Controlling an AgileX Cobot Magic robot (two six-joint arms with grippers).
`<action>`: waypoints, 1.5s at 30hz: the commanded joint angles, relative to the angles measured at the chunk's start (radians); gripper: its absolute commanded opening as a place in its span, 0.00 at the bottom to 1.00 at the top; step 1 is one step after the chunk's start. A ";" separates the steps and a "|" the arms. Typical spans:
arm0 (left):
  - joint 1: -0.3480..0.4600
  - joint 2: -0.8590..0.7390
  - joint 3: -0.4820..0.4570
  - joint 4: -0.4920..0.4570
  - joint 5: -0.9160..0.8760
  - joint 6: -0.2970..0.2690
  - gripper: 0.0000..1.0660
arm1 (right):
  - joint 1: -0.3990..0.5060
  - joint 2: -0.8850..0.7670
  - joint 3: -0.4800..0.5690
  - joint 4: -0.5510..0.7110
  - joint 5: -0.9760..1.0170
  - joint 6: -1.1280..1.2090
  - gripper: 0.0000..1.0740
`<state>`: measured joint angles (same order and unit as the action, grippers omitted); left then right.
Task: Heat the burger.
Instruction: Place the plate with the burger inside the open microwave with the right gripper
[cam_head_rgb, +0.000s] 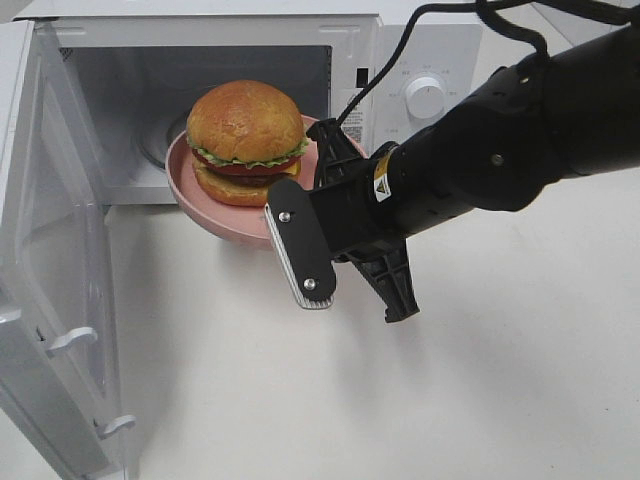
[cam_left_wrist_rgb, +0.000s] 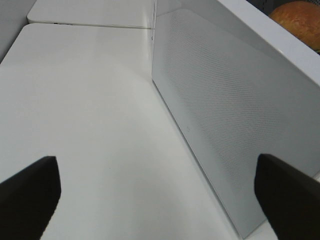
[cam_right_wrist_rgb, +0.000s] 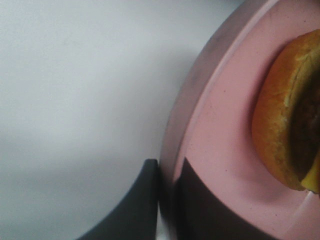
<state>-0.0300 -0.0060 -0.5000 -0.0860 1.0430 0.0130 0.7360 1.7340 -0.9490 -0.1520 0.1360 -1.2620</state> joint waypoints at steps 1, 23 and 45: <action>0.001 -0.018 0.002 0.000 -0.008 0.000 0.92 | -0.005 0.007 -0.041 -0.008 -0.062 0.002 0.00; 0.001 -0.018 0.002 0.000 -0.008 0.000 0.92 | -0.005 0.205 -0.310 -0.105 0.063 0.076 0.00; 0.001 -0.018 0.002 0.000 -0.008 0.000 0.92 | -0.005 0.431 -0.685 -0.138 0.256 0.149 0.00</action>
<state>-0.0300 -0.0060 -0.5000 -0.0860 1.0430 0.0130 0.7360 2.1590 -1.5710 -0.2740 0.4150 -1.1300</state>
